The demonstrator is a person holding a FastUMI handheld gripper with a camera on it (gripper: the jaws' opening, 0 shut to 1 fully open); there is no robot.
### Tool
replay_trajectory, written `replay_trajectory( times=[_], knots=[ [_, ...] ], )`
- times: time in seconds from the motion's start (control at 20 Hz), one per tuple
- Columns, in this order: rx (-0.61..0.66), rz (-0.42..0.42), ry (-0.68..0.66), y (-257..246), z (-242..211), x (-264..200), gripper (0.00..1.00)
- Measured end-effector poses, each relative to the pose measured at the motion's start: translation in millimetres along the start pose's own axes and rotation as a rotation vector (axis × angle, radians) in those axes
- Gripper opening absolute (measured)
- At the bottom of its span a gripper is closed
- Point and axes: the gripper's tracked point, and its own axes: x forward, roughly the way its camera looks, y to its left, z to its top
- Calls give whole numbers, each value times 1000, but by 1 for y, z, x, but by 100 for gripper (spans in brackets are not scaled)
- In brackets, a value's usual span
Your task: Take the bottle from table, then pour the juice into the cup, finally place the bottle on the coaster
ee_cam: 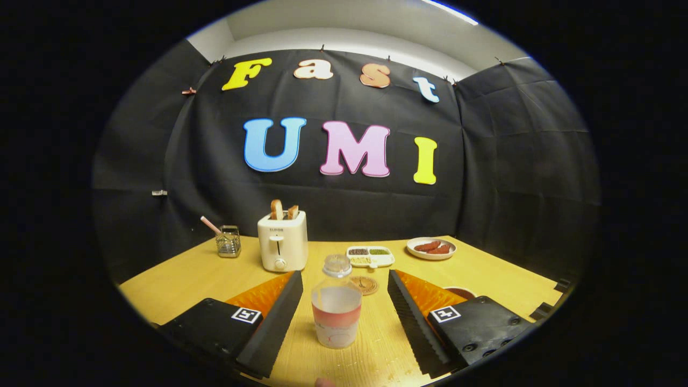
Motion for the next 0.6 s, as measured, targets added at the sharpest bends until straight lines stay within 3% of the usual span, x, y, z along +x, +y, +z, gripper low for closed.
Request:
replay_trajectory(
  times=[0.4, 0.55, 0.6],
  knots=[
    [1, -20, -5, 7, -44, 39, 98],
    [30, -40, -25, 5, -45, 50, 78],
    [40, -39, -17, 7, -45, 52, 77]
  ],
)
